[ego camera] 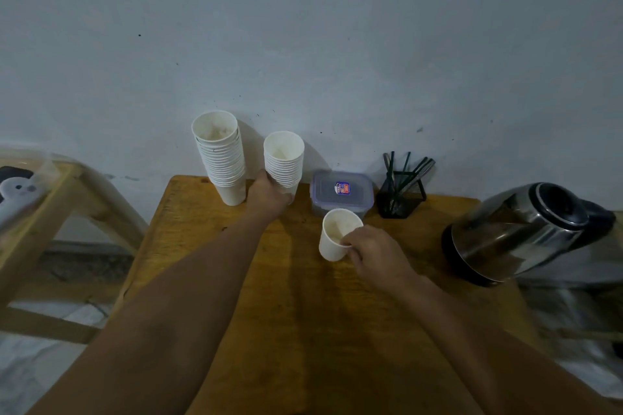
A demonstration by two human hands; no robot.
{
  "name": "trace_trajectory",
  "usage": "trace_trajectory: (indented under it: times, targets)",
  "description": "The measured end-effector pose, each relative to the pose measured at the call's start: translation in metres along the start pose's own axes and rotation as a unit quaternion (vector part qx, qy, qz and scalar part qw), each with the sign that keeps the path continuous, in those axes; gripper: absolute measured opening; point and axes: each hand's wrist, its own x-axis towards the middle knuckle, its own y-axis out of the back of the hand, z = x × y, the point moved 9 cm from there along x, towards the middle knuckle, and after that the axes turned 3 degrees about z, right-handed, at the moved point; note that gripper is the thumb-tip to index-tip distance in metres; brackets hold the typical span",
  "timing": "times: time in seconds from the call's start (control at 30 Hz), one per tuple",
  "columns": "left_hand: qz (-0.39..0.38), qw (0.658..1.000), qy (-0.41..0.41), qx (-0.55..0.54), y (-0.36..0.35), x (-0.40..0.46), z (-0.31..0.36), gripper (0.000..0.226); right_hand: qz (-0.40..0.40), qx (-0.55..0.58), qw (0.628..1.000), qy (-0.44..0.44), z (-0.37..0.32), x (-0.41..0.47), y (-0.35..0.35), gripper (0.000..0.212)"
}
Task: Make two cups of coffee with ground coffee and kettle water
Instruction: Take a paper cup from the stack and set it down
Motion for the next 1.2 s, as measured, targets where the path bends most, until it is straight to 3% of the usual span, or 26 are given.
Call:
trace_trajectory:
  times: [0.27, 0.47, 0.67, 1.03, 1.2]
  targets:
    - [-0.013, 1.000, 0.012, -0.012, 0.000, -0.005, 0.001, 0.069, -0.025, -0.001, 1.000, 0.000, 0.006, -0.018, -0.025, 0.014]
    - [-0.041, 0.997, 0.054, -0.032, -0.012, -0.012, -0.006, 0.046, -0.035, -0.006, 0.999, 0.023, 0.000, -0.023, -0.029, 0.015]
    - [-0.084, 0.990, 0.107, -0.023, -0.030, -0.019, -0.020, 0.051, -0.037, -0.008, 0.998, 0.040, -0.002, -0.031, -0.032, 0.015]
    - [-0.109, 0.987, 0.116, 0.025, -0.046, -0.027, -0.009, 0.039, -0.017, -0.005, 0.999, 0.027, 0.003, -0.050, -0.027, 0.018]
    - [-0.114, 0.986, 0.115, 0.030, -0.047, -0.028, -0.006, 0.048, -0.007, -0.027, 1.000, -0.008, 0.016, -0.053, -0.019, 0.018]
